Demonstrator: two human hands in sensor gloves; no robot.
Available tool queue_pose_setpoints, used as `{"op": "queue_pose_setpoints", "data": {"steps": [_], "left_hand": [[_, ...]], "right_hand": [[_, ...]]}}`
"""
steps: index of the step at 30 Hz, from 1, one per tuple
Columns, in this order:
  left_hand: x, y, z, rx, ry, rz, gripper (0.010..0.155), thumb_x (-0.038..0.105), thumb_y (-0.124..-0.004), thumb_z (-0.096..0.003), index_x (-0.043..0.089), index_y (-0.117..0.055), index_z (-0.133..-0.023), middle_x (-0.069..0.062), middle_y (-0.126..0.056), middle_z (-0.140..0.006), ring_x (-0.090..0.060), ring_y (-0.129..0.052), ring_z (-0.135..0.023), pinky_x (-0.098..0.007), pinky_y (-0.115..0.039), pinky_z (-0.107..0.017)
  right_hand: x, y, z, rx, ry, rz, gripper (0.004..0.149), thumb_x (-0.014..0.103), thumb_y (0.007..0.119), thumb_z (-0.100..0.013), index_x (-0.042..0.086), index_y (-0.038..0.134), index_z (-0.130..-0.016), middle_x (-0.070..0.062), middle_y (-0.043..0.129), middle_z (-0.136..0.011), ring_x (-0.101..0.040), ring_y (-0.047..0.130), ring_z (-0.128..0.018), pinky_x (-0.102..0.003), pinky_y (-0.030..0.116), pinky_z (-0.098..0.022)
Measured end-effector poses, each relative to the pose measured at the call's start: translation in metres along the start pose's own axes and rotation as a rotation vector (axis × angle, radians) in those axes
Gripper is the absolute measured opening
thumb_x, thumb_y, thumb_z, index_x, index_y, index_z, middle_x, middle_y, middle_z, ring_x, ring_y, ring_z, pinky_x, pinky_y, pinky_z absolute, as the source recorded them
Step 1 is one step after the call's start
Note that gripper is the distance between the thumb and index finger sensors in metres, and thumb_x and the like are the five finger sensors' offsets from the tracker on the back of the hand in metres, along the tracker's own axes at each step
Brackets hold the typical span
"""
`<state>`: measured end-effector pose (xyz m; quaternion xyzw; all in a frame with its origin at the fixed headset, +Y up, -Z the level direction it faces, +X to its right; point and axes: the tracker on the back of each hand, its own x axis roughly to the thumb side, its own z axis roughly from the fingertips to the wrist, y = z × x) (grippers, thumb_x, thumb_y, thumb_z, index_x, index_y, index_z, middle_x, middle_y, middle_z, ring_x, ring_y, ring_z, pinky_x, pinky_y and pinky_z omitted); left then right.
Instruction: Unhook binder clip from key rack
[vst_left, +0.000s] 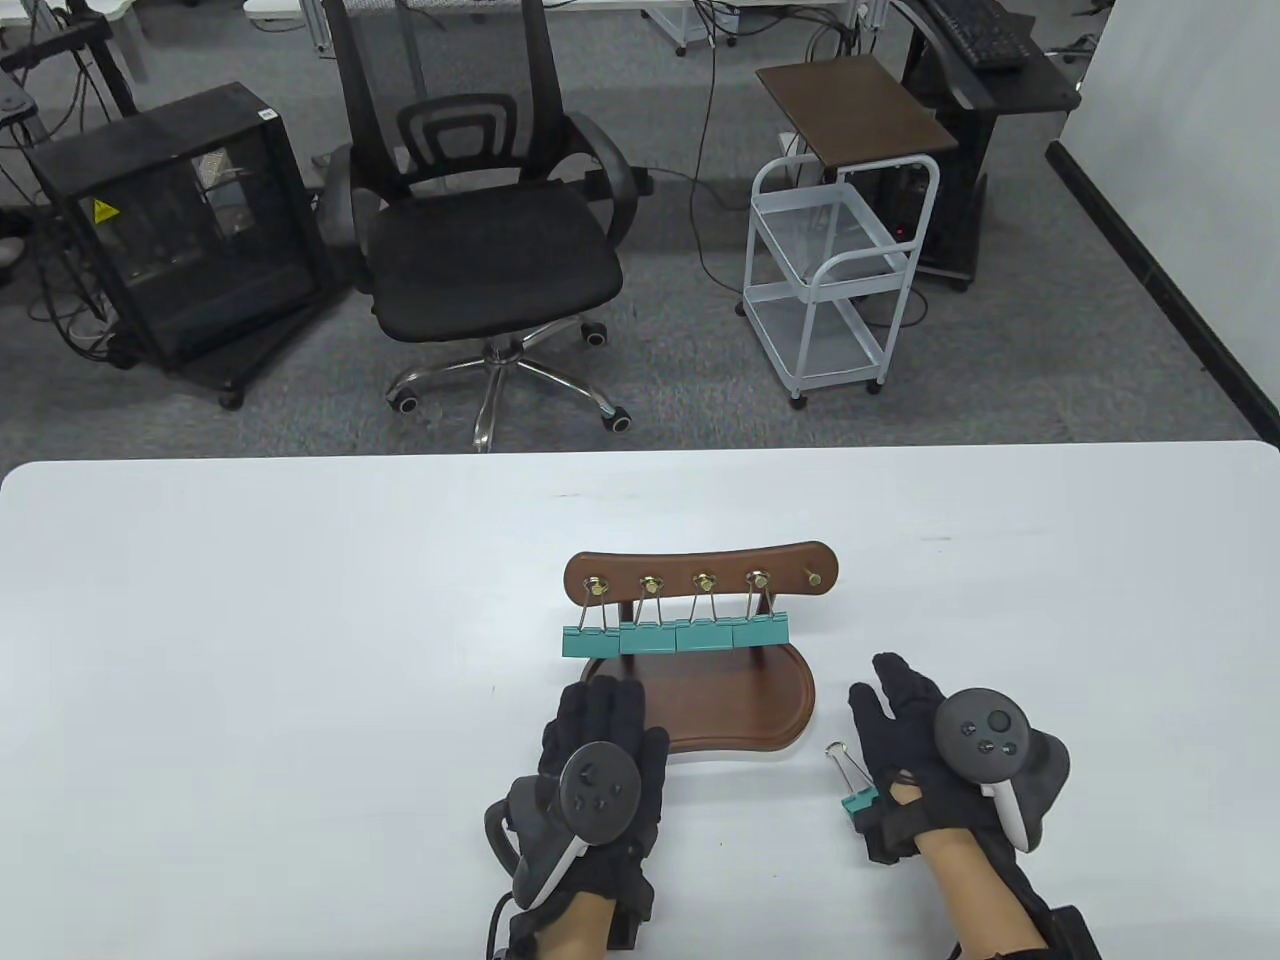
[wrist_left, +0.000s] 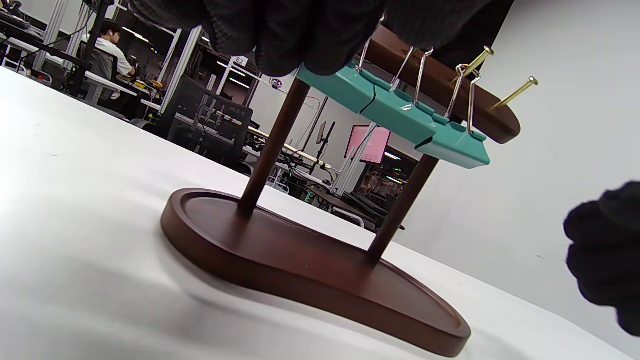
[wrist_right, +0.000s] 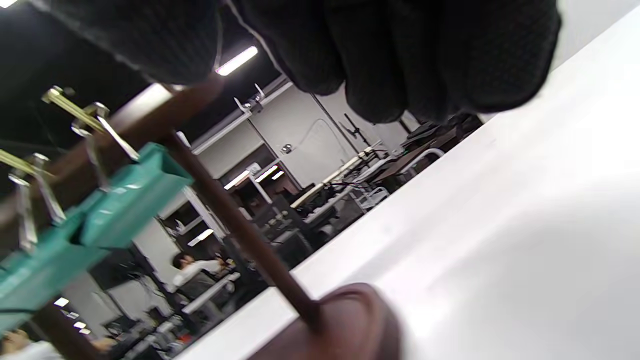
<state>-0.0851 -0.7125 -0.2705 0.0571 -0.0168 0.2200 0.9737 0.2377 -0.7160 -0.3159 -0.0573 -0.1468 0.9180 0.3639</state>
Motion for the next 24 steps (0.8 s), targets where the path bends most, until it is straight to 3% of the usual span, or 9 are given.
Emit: {"op": "queue_pose_setpoints", "data": {"steps": [10, 24], "left_hand": [[0.0, 0.0, 0.0, 0.001, -0.003, 0.009, 0.061, 0.053, -0.06, -0.0545, 0.028, -0.062, -0.11, -0.003, -0.059, -0.118, -0.031, -0.05, -0.111, -0.052, -0.051, -0.076], [-0.001, 0.001, 0.0, 0.003, -0.005, 0.02, 0.061, 0.053, -0.06, -0.0545, 0.028, -0.062, -0.11, -0.003, -0.059, -0.118, -0.032, -0.05, -0.111, -0.052, -0.052, -0.076]], "right_hand": [[0.019, 0.036, -0.017, 0.05, 0.059, -0.377, 0.064, 0.053, 0.076, -0.039, 0.014, 0.066, -0.089, -0.025, 0.074, -0.088, -0.05, 0.074, -0.076, -0.052, 0.075, -0.053], [0.024, 0.07, -0.025, 0.105, 0.167, -0.519, 0.07, 0.055, 0.077, -0.038, 0.013, 0.061, -0.092, -0.025, 0.07, -0.09, -0.05, 0.072, -0.077, -0.051, 0.074, -0.055]]}}
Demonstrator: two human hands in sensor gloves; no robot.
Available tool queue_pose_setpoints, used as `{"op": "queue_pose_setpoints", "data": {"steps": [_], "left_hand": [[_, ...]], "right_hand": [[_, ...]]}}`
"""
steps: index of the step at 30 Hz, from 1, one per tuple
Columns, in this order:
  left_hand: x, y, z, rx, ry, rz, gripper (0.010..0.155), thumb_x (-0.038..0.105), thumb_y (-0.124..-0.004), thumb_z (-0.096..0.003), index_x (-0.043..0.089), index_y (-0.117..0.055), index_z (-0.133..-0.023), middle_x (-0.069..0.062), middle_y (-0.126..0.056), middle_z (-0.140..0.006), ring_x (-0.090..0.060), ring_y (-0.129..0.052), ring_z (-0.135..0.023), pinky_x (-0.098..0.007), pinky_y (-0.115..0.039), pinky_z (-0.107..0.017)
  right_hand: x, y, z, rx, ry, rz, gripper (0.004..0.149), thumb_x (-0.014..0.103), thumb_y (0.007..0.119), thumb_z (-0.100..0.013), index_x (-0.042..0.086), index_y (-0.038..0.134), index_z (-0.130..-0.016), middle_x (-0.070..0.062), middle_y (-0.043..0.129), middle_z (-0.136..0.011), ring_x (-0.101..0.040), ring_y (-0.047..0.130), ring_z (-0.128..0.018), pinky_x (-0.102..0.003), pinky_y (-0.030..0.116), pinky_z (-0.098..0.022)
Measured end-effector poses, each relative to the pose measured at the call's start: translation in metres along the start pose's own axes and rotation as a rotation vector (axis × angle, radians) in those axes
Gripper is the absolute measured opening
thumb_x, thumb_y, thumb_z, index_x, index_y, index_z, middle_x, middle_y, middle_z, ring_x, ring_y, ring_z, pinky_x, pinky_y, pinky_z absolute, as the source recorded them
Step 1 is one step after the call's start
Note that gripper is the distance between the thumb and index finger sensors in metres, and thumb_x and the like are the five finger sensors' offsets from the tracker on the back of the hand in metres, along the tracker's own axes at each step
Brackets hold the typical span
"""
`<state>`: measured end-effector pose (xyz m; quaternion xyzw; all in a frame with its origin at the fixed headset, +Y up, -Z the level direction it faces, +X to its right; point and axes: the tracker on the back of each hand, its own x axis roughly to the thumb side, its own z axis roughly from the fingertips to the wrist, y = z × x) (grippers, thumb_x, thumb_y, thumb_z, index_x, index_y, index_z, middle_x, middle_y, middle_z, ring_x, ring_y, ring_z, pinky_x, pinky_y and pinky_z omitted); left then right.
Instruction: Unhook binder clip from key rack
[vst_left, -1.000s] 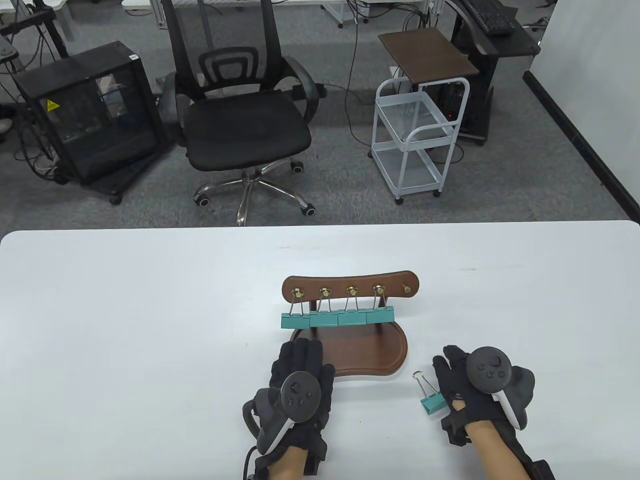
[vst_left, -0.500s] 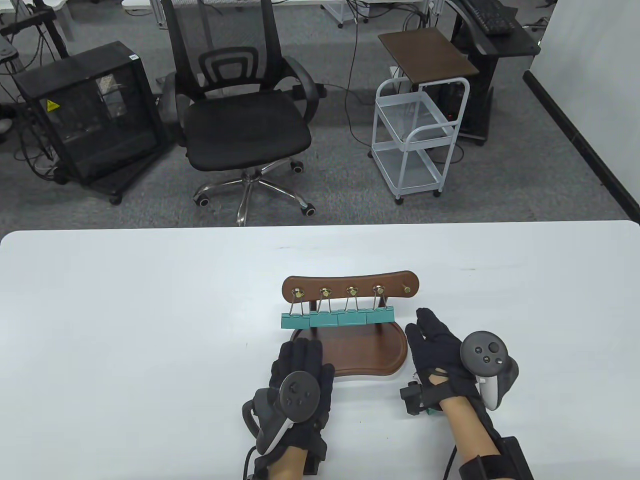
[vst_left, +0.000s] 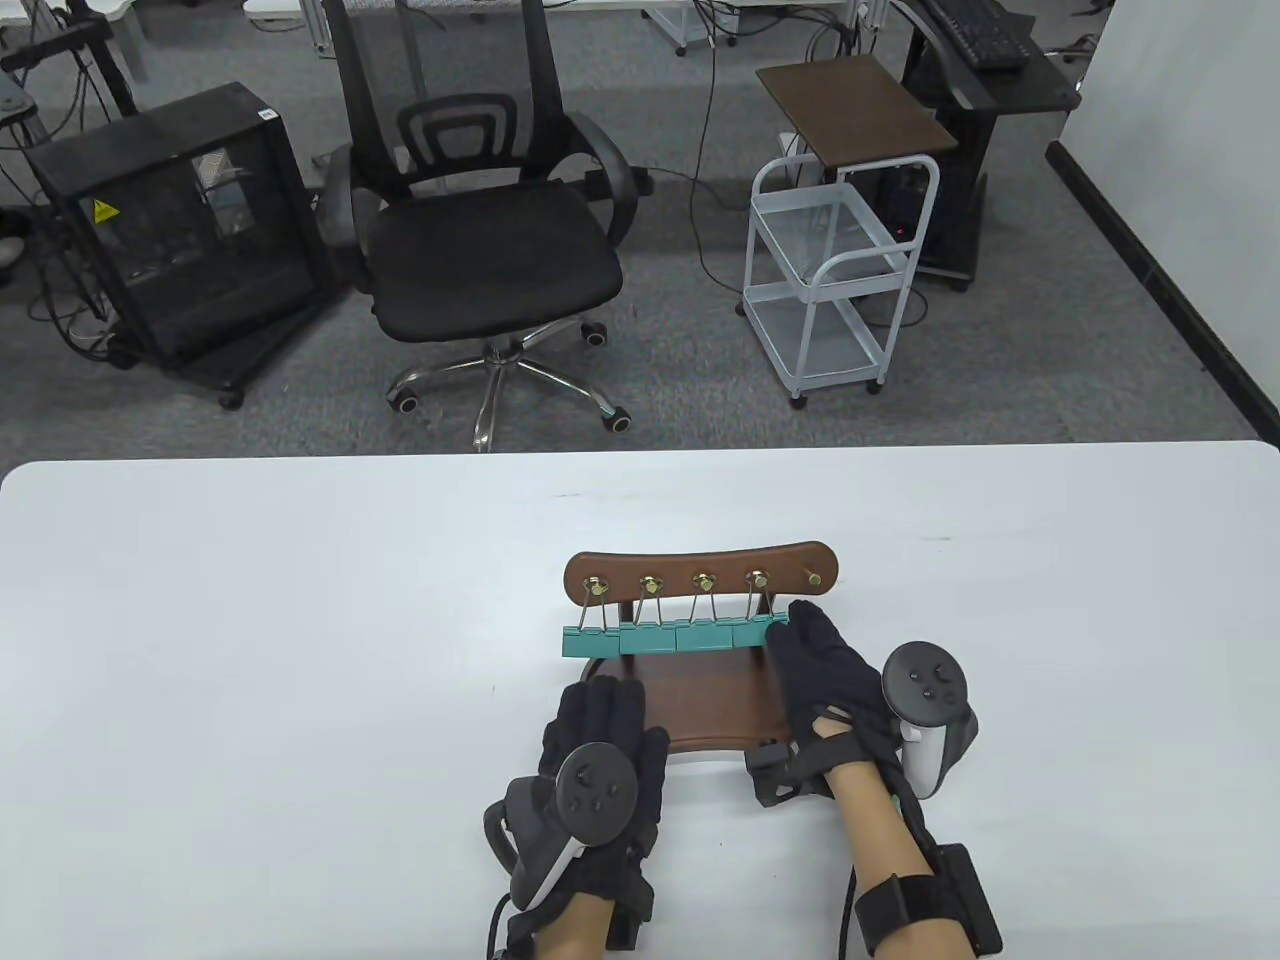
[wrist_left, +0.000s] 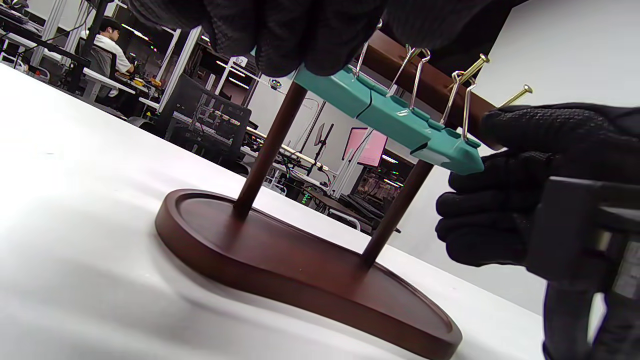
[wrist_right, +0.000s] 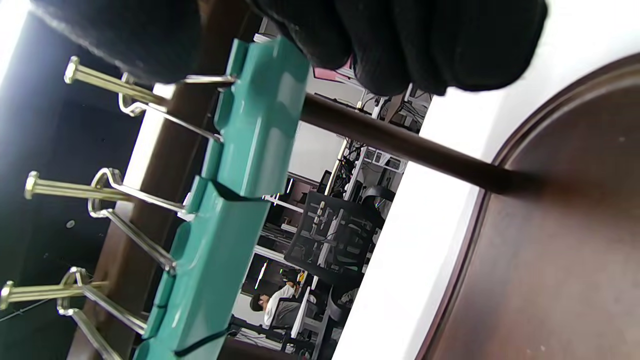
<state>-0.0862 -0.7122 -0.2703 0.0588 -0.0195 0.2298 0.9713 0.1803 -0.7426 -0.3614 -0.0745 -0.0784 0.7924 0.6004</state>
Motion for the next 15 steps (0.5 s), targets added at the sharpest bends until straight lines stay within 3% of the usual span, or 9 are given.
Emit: {"op": "queue_pose_setpoints", "data": {"steps": [7, 15], "left_hand": [[0.0, 0.0001, 0.0003, -0.003, 0.0, -0.007, 0.061, 0.053, -0.06, -0.0545, 0.028, -0.062, -0.11, -0.003, -0.059, -0.118, -0.031, -0.051, -0.11, -0.052, -0.052, -0.076], [-0.0004, 0.0002, 0.0002, -0.003, 0.002, -0.008, 0.061, 0.053, -0.06, -0.0545, 0.028, -0.062, -0.11, -0.003, -0.059, -0.118, -0.031, -0.05, -0.11, -0.052, -0.052, -0.076]], "right_hand": [[-0.0078, 0.0073, -0.0004, 0.046, 0.08, -0.191, 0.07, 0.049, 0.079, -0.04, 0.012, 0.056, -0.094, -0.026, 0.066, -0.094, -0.05, 0.069, -0.08, -0.051, 0.073, -0.057], [-0.0094, 0.0104, -0.0043, 0.087, 0.113, -0.265, 0.064, 0.041, 0.081, -0.04, 0.015, 0.059, -0.094, -0.024, 0.074, -0.088, -0.046, 0.08, -0.074, -0.047, 0.079, -0.052]]}}
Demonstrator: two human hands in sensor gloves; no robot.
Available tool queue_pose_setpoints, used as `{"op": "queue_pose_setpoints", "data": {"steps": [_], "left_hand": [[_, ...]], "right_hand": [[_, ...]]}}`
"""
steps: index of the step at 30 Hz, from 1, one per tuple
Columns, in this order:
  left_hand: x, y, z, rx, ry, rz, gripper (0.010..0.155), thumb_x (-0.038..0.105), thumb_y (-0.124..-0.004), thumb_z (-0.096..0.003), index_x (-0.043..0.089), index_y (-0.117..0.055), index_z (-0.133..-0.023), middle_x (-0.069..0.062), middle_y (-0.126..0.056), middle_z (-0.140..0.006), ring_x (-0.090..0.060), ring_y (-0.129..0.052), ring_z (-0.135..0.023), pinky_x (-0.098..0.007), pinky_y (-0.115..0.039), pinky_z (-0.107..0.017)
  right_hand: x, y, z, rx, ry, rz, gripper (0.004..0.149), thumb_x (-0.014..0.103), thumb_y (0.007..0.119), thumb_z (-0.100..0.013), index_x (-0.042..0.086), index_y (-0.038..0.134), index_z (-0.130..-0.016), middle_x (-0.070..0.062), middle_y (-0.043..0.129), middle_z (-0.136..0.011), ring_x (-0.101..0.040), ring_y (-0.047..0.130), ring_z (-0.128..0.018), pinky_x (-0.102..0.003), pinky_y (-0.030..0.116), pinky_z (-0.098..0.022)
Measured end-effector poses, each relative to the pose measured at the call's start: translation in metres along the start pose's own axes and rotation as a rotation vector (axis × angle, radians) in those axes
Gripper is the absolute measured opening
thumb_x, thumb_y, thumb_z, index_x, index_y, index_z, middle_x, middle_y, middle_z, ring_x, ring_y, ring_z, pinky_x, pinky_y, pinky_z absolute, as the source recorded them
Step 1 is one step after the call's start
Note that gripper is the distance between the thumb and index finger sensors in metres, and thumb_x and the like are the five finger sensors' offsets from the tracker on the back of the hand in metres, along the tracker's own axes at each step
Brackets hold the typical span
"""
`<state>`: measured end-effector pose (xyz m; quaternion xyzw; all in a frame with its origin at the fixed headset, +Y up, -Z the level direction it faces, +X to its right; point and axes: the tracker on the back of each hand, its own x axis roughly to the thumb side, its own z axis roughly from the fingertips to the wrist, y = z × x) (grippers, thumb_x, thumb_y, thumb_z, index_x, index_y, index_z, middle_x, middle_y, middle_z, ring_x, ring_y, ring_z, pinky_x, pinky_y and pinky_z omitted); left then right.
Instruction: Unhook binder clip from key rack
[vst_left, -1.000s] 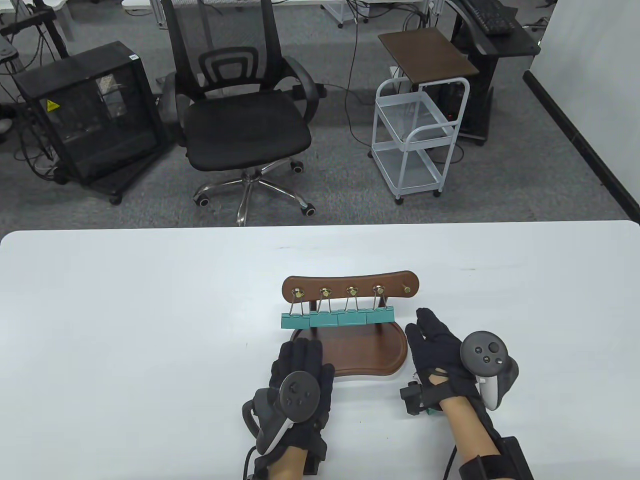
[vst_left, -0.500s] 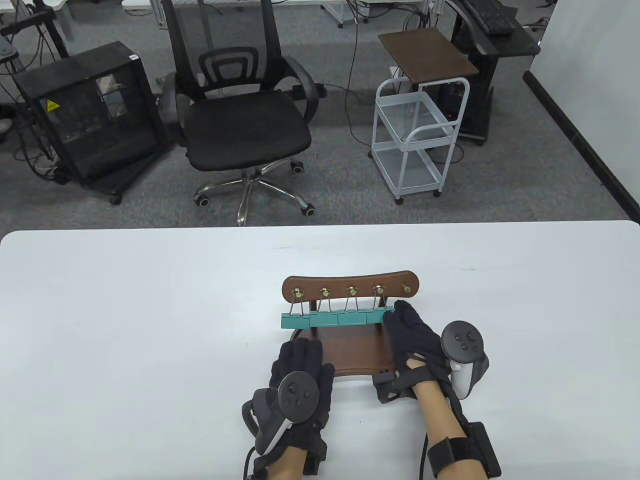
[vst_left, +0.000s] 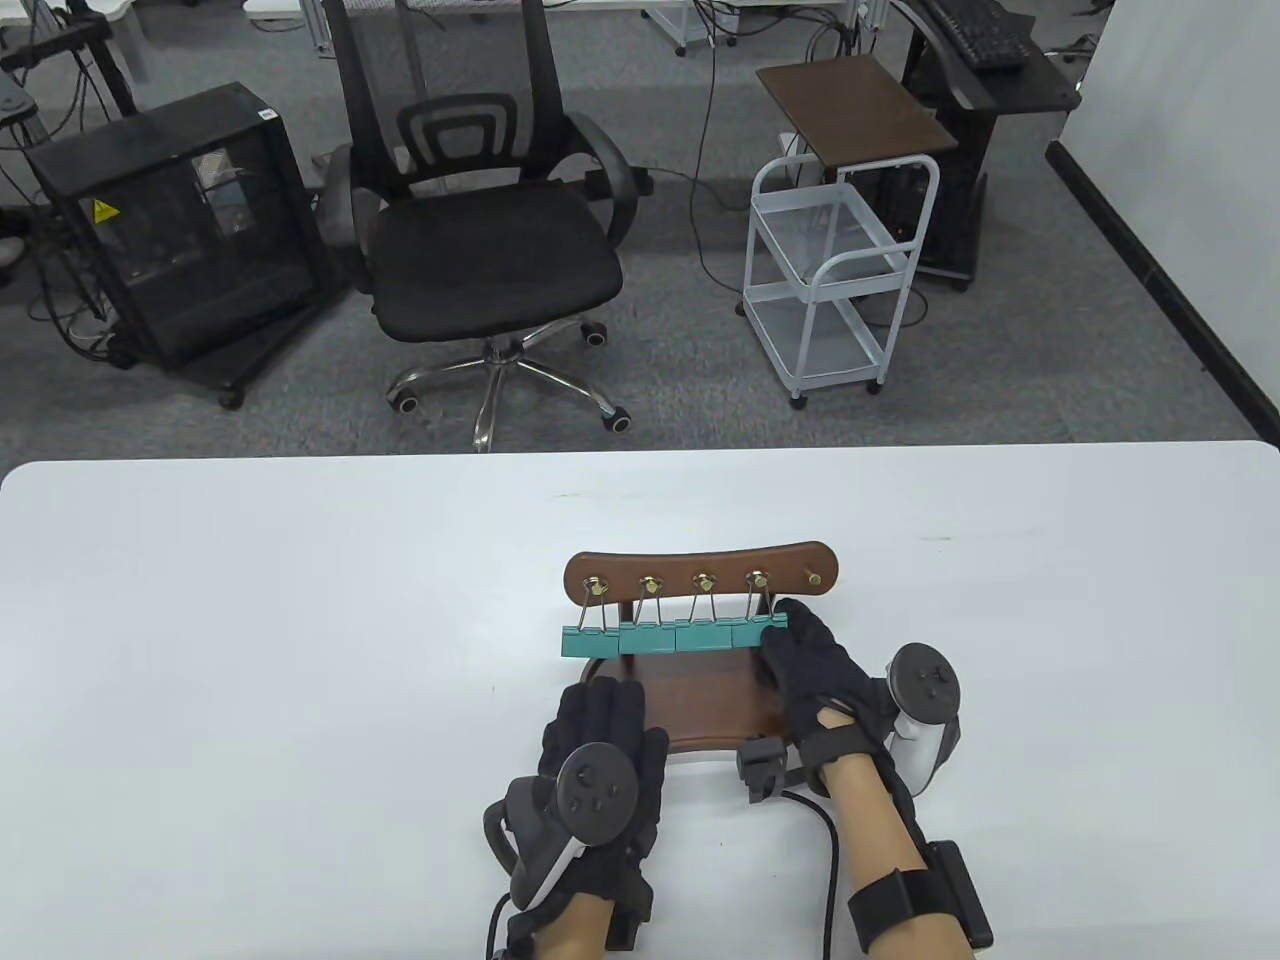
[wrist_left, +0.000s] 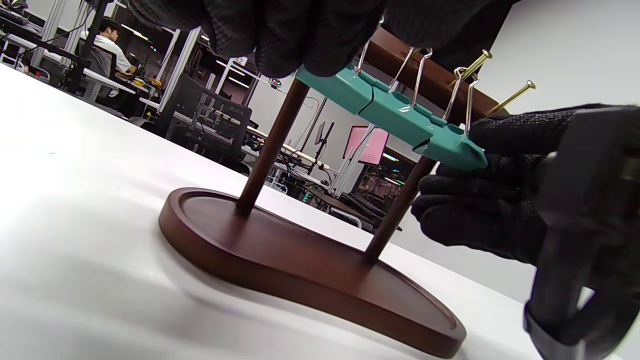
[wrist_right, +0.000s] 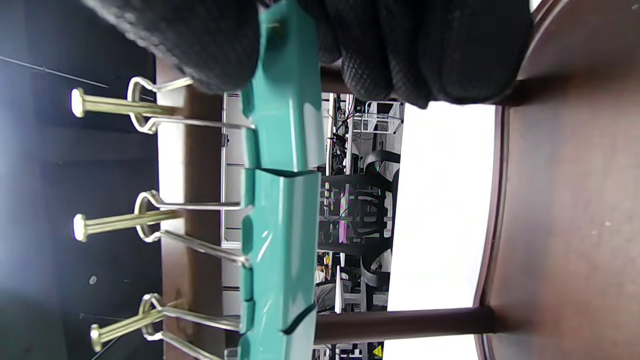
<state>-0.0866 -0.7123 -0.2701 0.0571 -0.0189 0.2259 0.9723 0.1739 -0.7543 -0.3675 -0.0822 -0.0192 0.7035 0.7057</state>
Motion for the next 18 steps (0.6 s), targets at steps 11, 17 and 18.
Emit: {"op": "queue_pose_setpoints", "data": {"steps": [11, 17, 18], "left_hand": [[0.0, 0.0005, -0.0002, 0.002, 0.001, 0.001, 0.061, 0.053, -0.06, -0.0545, 0.028, -0.062, -0.11, -0.003, -0.06, -0.118, -0.031, -0.051, -0.11, -0.052, -0.052, -0.076], [0.0002, 0.0009, -0.0001, 0.004, 0.001, 0.001, 0.061, 0.053, -0.06, -0.0545, 0.028, -0.062, -0.11, -0.003, -0.059, -0.118, -0.032, -0.051, -0.11, -0.052, -0.052, -0.076], [0.0002, 0.0009, 0.0, 0.004, 0.001, 0.001, 0.061, 0.053, -0.06, -0.0545, 0.028, -0.062, -0.11, -0.003, -0.059, -0.118, -0.032, -0.051, -0.11, -0.052, -0.052, -0.076]], "right_hand": [[0.002, -0.0078, 0.001, -0.02, -0.02, 0.007, 0.059, 0.039, 0.082, -0.038, 0.017, 0.065, -0.09, -0.021, 0.083, -0.081, -0.042, 0.087, -0.068, -0.045, 0.084, -0.048], [0.0027, -0.0091, 0.0019, -0.02, -0.022, -0.03, 0.057, 0.038, 0.082, -0.039, 0.017, 0.067, -0.089, -0.021, 0.085, -0.079, -0.041, 0.089, -0.067, -0.044, 0.085, -0.047], [0.0027, -0.0093, 0.002, -0.019, -0.021, -0.035, 0.057, 0.038, 0.082, -0.039, 0.016, 0.067, -0.089, -0.021, 0.086, -0.079, -0.041, 0.09, -0.066, -0.044, 0.085, -0.047]]}}
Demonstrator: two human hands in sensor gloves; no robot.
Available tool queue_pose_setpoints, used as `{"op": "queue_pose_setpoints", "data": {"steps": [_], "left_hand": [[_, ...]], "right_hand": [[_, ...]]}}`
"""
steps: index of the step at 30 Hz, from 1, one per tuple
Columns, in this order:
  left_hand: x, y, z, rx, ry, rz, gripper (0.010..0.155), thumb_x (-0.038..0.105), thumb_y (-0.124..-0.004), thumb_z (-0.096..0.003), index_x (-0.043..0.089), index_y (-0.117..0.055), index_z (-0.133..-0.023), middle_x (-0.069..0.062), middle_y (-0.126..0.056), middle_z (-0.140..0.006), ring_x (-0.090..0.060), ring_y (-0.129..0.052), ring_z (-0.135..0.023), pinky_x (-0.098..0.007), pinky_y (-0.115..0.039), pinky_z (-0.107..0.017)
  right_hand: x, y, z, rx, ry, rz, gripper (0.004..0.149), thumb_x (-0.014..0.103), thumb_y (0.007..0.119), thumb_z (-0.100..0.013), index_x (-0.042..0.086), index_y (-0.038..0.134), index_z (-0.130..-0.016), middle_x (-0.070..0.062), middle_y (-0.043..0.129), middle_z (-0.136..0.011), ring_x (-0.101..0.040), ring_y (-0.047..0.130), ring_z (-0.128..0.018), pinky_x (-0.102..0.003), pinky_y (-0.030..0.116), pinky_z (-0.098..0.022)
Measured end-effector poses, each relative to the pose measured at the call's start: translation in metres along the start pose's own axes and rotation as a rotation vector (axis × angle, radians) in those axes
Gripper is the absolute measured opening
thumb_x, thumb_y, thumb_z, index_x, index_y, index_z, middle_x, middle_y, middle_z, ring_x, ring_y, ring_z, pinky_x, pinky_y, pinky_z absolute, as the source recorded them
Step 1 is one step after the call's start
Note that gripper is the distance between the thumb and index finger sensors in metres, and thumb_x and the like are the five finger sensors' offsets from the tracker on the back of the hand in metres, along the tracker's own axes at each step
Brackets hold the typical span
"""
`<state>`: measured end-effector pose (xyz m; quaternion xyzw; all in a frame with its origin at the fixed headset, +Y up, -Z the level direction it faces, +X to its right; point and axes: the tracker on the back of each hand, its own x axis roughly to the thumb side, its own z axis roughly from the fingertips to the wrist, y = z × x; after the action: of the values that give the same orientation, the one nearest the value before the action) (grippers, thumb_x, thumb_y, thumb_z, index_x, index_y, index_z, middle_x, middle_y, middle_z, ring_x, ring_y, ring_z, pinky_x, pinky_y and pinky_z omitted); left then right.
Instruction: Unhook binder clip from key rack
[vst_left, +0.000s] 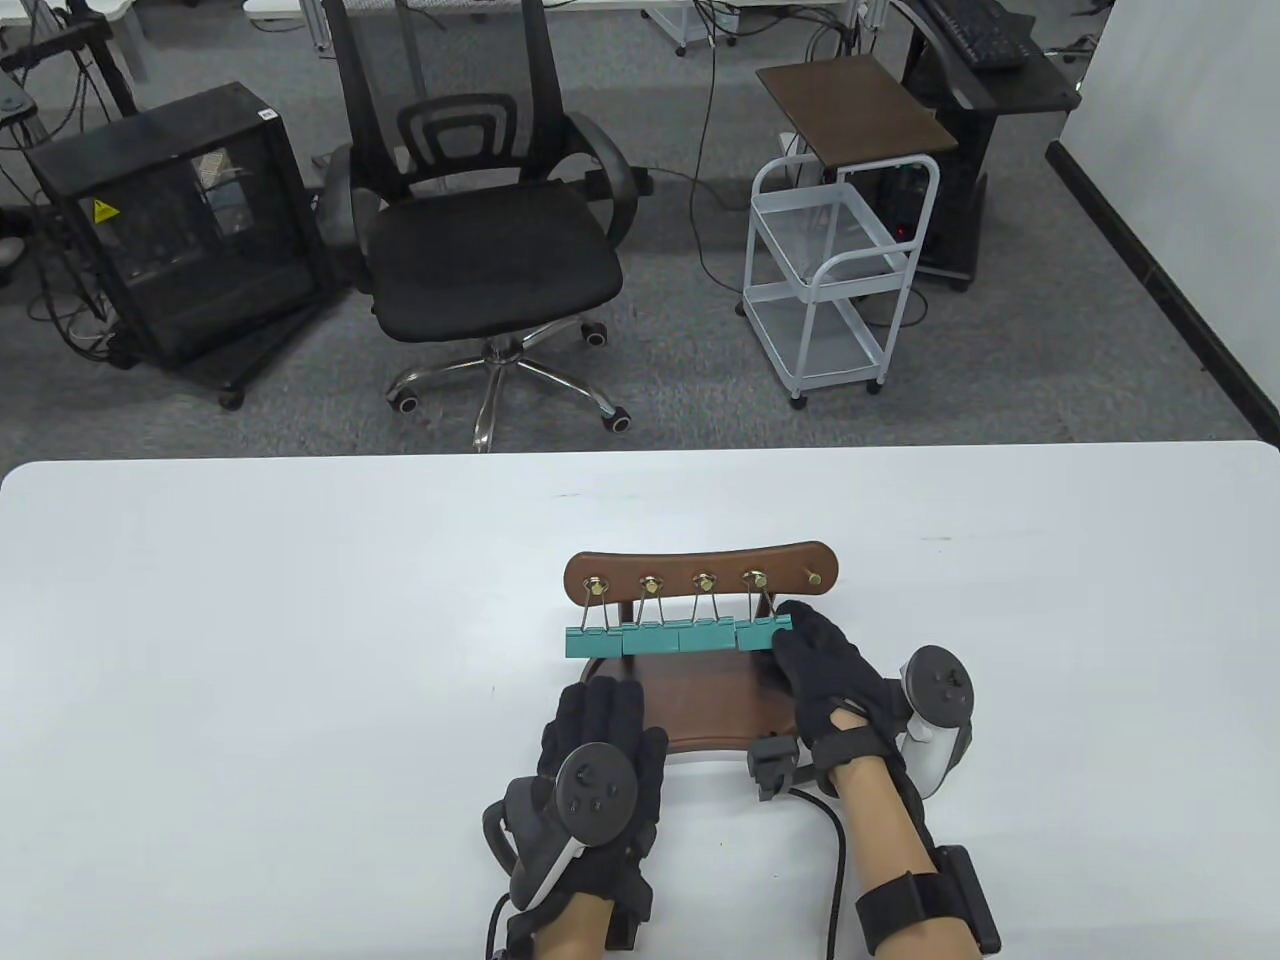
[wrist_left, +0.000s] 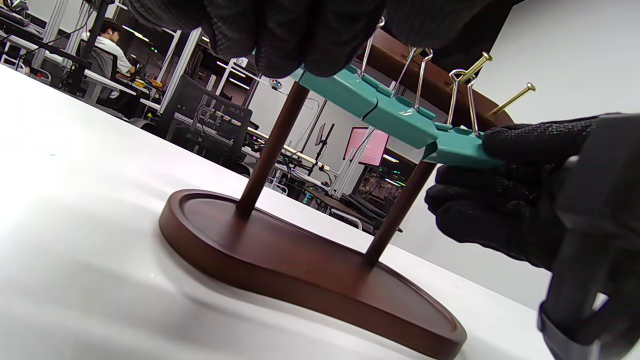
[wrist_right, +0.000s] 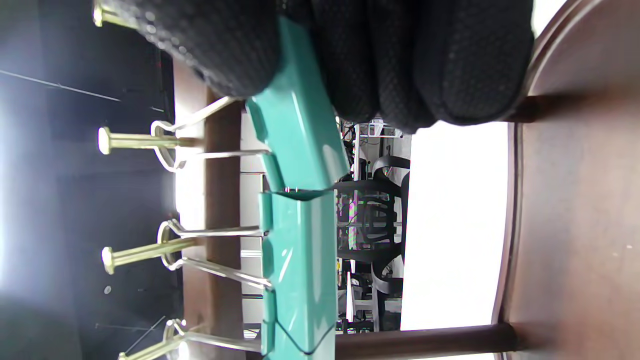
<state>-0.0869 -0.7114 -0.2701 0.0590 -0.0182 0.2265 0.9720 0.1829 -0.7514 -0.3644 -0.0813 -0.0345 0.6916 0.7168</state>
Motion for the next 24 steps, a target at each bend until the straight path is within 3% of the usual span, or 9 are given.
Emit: {"op": "queue_pose_setpoints", "data": {"steps": [24], "left_hand": [[-0.0001, 0.0008, 0.0003, 0.0, 0.005, -0.001, 0.061, 0.053, -0.06, -0.0546, 0.028, -0.063, -0.11, -0.003, -0.06, -0.118, -0.032, -0.051, -0.11, -0.052, -0.052, -0.076]], "right_hand": [[-0.002, -0.0022, 0.0049, 0.08, 0.021, -0.156, 0.056, 0.036, 0.083, -0.038, 0.014, 0.069, -0.088, -0.022, 0.088, -0.077, -0.04, 0.092, -0.064, -0.044, 0.087, -0.045]]}}
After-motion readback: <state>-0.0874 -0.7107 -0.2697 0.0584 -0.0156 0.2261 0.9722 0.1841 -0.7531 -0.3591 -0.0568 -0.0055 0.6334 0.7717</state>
